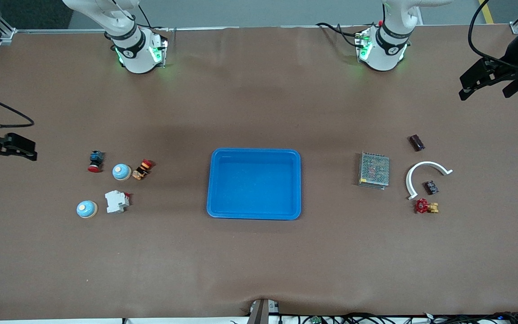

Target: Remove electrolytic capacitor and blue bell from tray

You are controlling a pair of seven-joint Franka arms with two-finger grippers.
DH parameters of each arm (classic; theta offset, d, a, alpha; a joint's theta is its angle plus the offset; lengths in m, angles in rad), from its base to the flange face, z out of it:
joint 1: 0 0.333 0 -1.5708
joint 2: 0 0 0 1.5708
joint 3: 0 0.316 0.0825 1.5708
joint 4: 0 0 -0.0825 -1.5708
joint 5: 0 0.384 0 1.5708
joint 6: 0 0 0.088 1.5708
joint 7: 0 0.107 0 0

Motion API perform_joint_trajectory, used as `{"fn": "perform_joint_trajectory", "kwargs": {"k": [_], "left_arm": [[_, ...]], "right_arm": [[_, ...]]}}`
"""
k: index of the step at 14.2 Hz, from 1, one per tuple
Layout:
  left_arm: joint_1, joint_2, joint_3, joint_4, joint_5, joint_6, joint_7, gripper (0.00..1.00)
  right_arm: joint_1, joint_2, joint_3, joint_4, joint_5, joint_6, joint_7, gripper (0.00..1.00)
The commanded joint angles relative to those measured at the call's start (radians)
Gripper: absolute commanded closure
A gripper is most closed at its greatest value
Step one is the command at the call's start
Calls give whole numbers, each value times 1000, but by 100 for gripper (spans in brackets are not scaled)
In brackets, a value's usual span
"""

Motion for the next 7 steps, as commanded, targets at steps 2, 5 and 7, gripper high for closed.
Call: {"fn": "perform_joint_trajectory", "kwargs": {"k": [2,5,7], "left_arm": [[1,-2,-6,-1,-16,-7,4,0],[7,6,-6,2,-16,-7,18,0],[6,4,-6,1,-16,-18,16,0]], "right_arm": [[-12,-70,17,-75,33,2,133,0],[-12,-172,20,-223,42,66,133,0],[-11,-286,22,-412,49,211,133,0]]}}
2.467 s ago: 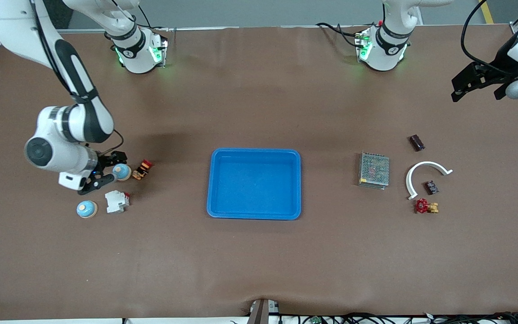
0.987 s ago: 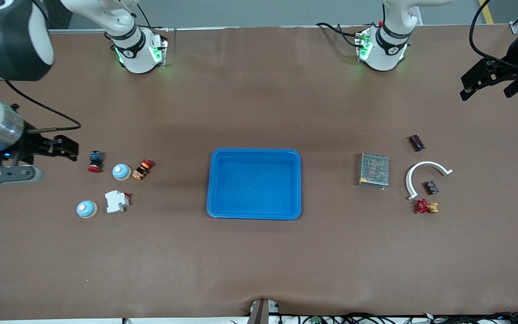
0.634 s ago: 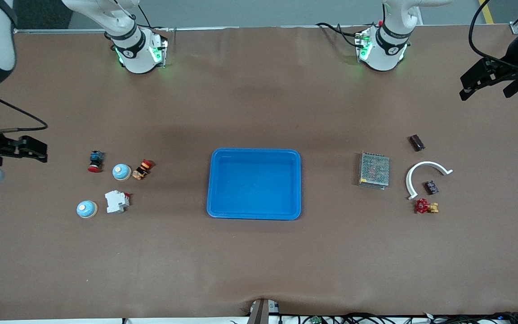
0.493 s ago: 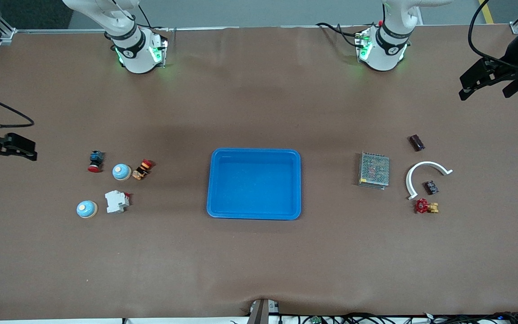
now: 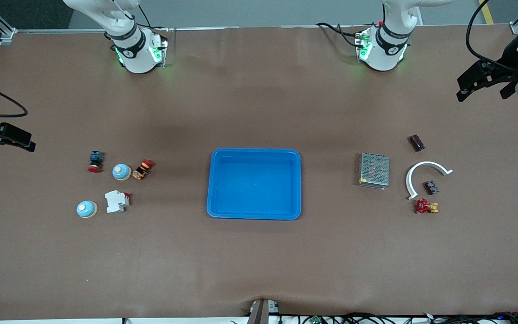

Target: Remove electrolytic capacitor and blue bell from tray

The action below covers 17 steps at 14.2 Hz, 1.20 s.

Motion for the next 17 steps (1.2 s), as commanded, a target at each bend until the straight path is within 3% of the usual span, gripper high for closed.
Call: {"fn": "perform_joint_trajectory", "kwargs": {"k": [1,17], "left_arm": [[6,-5,-3,3,-16,-38,18,0],[0,-2,-3,22,-7,-49,13,0]], "right_arm": [[0,-171,5,-254,15,145,17,0],[14,-174,5,-260,10,128,27,0]]}}
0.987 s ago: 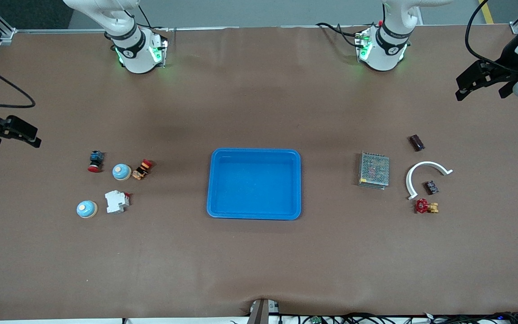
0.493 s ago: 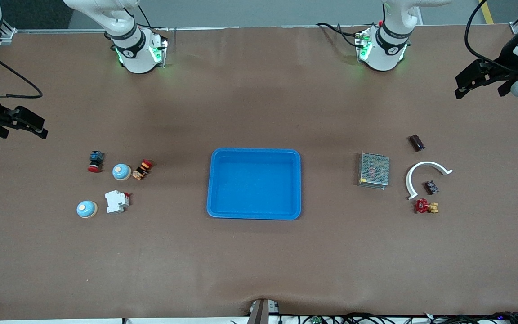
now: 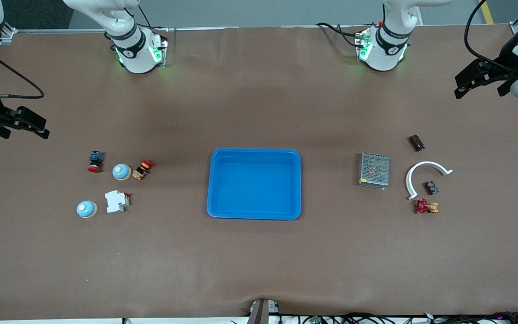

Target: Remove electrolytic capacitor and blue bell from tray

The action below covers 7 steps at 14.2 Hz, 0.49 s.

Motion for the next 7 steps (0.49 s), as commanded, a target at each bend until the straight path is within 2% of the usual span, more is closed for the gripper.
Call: {"fn": "perform_joint_trajectory", "kwargs": {"k": [1,7], "left_arm": [[1,0,-3,25,-7,-15,15,0],[-5,0,-7,25,-5,-21,13,0]], "right_arm": [[5,-19,2,-20,7,12,21,0],[5,-19,2,-21,6,14,21,0]]}}
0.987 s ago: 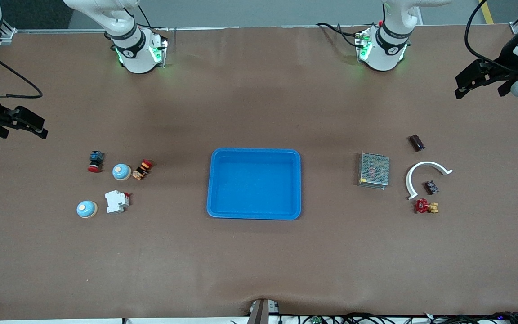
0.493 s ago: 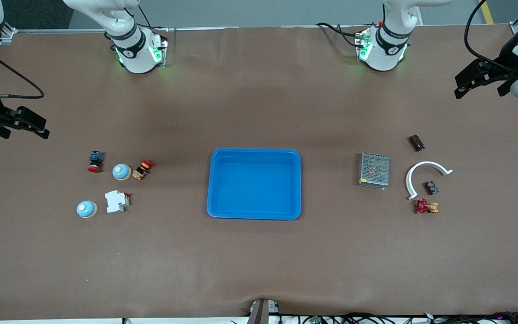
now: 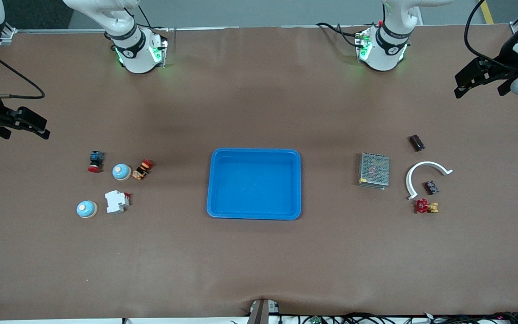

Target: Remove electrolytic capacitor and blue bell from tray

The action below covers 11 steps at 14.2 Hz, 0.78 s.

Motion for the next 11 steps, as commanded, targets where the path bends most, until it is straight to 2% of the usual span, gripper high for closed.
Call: {"fn": "perform_joint_trajectory", "kwargs": {"k": [1,11], "left_arm": [[0,0,-10,17,-5,-21,15,0],[2,9,-12,18,-2,-28,13,0]], "right_arm": [[3,-19,2,-20,6,10,20,0],[5,-19,4,-20,7,5,22,0]]}}
